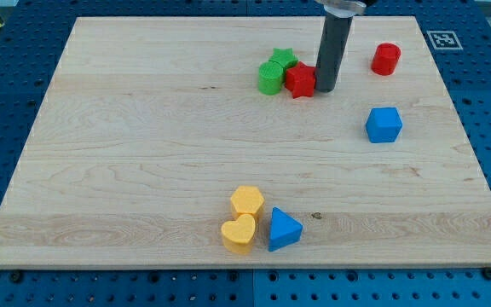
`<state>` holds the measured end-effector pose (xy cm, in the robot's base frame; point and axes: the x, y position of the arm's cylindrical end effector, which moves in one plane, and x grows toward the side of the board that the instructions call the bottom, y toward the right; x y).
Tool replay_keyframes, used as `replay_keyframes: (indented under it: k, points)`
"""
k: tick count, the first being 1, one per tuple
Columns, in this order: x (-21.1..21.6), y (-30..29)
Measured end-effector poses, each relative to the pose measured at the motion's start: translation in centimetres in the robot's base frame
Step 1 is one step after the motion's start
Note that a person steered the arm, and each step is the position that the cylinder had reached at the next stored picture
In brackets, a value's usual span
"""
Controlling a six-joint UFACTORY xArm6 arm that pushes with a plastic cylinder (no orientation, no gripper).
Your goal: Move the red circle into the red star
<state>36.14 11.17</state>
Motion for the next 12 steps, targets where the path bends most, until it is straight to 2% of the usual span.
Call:
replay_keyframes:
  k: [5, 7, 9, 11, 12]
  points:
    - [5.1, -0.1]
    - [5.1, 0.9]
    - [1.8, 6.7]
    - [0.7, 11.7]
    - [-2.6, 11.8]
